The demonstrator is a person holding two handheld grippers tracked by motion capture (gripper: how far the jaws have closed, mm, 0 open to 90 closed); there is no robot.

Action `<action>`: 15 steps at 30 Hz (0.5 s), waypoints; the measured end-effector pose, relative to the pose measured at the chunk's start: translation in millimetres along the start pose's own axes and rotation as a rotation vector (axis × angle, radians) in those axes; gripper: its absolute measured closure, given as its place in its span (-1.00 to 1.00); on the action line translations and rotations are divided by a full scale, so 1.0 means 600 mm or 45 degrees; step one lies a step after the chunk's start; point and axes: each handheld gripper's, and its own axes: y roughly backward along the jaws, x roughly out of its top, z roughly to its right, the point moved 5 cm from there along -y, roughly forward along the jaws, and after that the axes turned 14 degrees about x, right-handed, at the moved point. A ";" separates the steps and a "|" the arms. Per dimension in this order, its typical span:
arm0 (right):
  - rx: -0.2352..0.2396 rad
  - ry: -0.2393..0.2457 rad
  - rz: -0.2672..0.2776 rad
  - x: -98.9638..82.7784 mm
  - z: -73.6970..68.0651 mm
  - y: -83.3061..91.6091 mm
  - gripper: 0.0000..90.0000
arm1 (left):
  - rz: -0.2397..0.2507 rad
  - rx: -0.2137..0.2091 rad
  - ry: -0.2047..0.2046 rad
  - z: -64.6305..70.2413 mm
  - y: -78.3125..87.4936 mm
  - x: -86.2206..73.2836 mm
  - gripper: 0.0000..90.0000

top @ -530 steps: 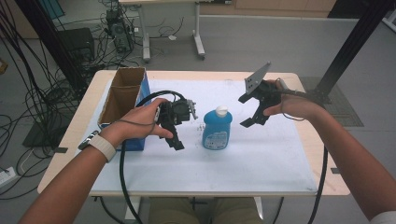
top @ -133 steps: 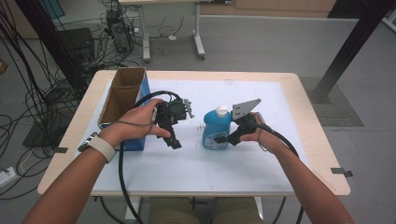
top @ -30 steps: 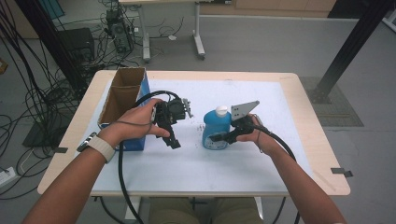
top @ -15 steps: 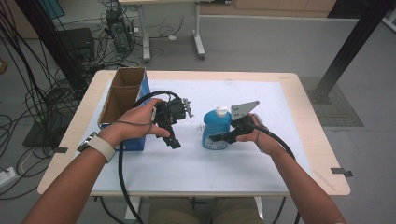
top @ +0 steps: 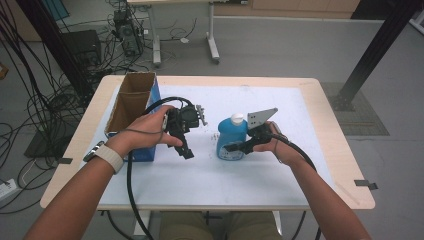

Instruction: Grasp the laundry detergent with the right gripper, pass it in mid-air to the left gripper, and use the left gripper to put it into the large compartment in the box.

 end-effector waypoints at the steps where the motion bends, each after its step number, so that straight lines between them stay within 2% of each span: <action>1: -0.001 0.000 0.000 0.000 0.000 0.000 -0.04 | 0.002 -0.002 0.003 0.001 0.000 0.000 -0.80; 15: 0.005 0.008 0.004 -0.001 0.001 0.000 -0.04 | 0.002 0.006 0.009 0.000 0.001 0.000 -0.80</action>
